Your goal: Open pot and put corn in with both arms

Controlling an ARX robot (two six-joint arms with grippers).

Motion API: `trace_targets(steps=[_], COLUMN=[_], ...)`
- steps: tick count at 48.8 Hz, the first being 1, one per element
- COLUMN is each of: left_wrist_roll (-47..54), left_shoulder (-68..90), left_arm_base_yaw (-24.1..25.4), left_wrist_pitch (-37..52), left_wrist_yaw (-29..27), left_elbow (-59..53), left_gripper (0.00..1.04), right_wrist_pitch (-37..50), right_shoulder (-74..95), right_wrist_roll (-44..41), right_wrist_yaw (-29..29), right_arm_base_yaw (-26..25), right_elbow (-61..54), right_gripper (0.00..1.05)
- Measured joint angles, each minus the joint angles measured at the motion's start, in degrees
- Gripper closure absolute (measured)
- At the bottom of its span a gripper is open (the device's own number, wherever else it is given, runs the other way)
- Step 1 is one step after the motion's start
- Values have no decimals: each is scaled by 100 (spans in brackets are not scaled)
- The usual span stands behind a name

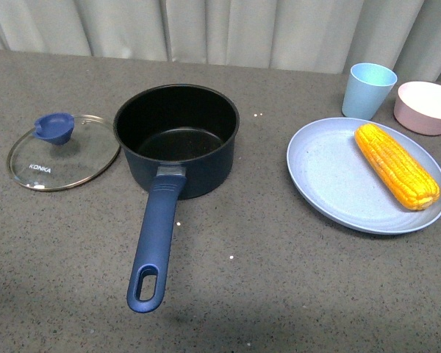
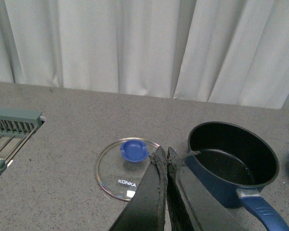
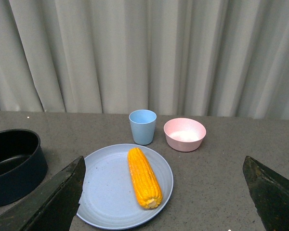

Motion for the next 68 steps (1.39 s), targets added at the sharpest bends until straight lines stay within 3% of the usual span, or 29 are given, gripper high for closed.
trace_targets(steps=[26, 65, 68], left_wrist_roll=[0, 0, 2], left_shoulder=[-1777, -3062, -3571], left_arm_base_yaw=[0, 0, 0], left_wrist_pitch=[-1635, -2905, -3582], left_wrist_yaw=[0, 0, 2], left_elbow=[-4, -7, -4], left_gripper=[101, 101, 101], right_wrist_pitch=[2, 0, 0], right_shoulder=[0, 0, 0], right_wrist_roll=[0, 0, 0], right_wrist_yaw=[0, 0, 0], right_arm_base_yaw=[0, 0, 0], right_elbow=[0, 0, 0], right_gripper=[9, 9, 9])
